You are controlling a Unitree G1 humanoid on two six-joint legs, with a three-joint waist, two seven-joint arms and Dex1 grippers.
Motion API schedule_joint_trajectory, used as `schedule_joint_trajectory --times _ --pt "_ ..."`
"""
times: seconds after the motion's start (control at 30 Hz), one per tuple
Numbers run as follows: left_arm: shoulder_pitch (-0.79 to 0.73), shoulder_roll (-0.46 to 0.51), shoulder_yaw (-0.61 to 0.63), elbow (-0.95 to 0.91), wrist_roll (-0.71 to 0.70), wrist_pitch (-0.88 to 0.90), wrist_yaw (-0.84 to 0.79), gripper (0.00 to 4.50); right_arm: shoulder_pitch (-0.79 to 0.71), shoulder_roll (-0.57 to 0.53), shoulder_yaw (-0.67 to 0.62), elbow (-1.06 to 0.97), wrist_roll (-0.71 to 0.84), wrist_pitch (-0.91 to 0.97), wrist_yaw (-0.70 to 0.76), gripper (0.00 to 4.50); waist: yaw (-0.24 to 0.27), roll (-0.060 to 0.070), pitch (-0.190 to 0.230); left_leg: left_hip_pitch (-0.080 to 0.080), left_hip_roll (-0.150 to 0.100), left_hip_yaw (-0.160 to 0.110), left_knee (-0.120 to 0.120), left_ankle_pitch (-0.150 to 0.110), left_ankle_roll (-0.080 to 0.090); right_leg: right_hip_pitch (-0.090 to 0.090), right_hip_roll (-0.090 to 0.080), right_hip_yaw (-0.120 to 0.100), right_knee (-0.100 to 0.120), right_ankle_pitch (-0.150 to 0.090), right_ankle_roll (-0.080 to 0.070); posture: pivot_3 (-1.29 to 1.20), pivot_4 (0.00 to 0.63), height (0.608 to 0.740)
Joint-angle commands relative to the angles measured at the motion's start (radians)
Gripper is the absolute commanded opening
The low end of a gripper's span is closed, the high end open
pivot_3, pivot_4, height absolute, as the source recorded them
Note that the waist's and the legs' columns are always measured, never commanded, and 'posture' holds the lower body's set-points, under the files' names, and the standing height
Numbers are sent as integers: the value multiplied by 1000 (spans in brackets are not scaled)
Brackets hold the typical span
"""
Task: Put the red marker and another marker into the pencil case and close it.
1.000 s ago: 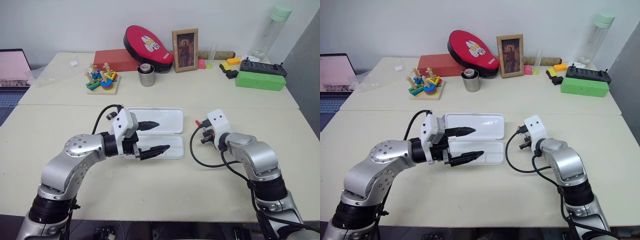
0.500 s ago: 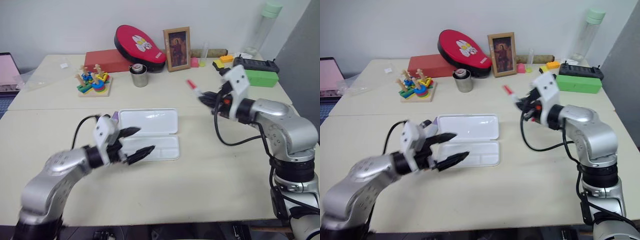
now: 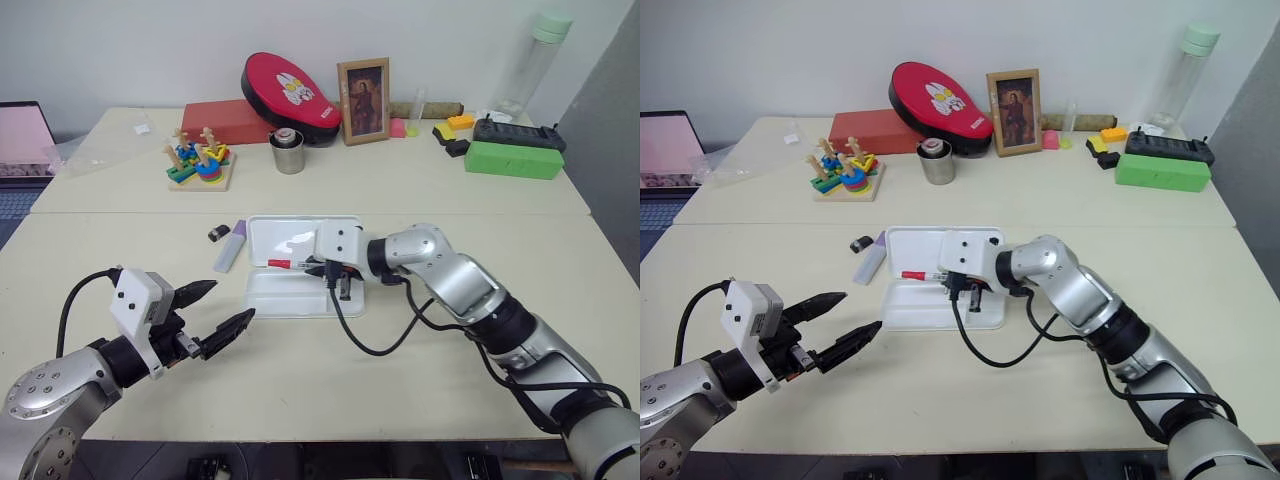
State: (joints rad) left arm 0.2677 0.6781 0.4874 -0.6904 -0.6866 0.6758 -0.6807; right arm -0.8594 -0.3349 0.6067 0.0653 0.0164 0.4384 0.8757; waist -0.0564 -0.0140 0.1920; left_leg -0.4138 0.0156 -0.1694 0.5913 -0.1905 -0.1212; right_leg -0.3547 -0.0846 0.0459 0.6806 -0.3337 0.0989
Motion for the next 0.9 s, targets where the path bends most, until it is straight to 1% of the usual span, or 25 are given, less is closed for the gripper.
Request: schedule_joint_trajectory --times 0.03,0.2,0.27,0.3,0.5,0.53,0.57,0.6,0.77,0.9 --pt "-13 3 13 -49 -28 -6 26 4500 -30 25 4 56 -36 -82 29 264 2 0 0 0 0 0 0 0 0 0 0 0 0 0 0 0 150 740" --pt "-16 6 0 -56 -37 -5 44 4500 -22 46 5 90 -62 -107 68 264 -1 0 0 0 0 0 -1 0 0 -1 0 0 0 0 0 0 150 740" --pt "-21 8 -3 -55 -40 -5 50 4500 -18 53 0 103 -72 -113 71 974 -1 0 0 0 0 0 -1 0 0 -1 0 0 0 0 0 0 150 740" --pt "-25 5 -4 -55 -42 -6 55 4500 -16 56 -4 110 -78 -116 72 1144 -1 0 0 0 0 0 -1 0 0 -1 0 0 0 0 0 0 150 740" --pt "-51 -3 -10 -47 -48 -3 87 4500 -10 61 -24 113 -78 -113 92 2535 -1 0 0 0 0 0 -1 0 0 -1 0 0 0 0 0 0 150 740" --pt "-58 -5 -7 -42 -51 1 96 4500 -12 60 -31 112 -75 -112 95 2829 -1 0 0 0 0 0 -1 0 0 -1 0 0 0 0 0 0 150 740" --pt "-65 -9 0 -35 -55 6 111 4500 -13 59 -42 109 -66 -108 100 2873 -1 0 0 0 0 0 -1 0 0 -1 0 0 0 0 0 0 150 740" --pt "-75 -13 6 -23 -51 8 130 4500 -14 59 -63 97 -43 -99 110 3254 -1 0 0 0 0 0 -1 0 0 -1 0 0 1 0 0 0 150 740" --pt "-131 -19 -13 80 39 19 232 4500 -24 41 -230 -24 140 25 181 4436 -1 0 0 0 0 0 -1 0 0 -1 0 0 1 0 0 0 150 740" --pt "-196 -11 -50 172 80 46 276 4500 -49 11 -329 -94 234 136 188 4436 0 0 0 0 0 0 -1 0 0 -1 0 0 1 0 0 0 150 740"
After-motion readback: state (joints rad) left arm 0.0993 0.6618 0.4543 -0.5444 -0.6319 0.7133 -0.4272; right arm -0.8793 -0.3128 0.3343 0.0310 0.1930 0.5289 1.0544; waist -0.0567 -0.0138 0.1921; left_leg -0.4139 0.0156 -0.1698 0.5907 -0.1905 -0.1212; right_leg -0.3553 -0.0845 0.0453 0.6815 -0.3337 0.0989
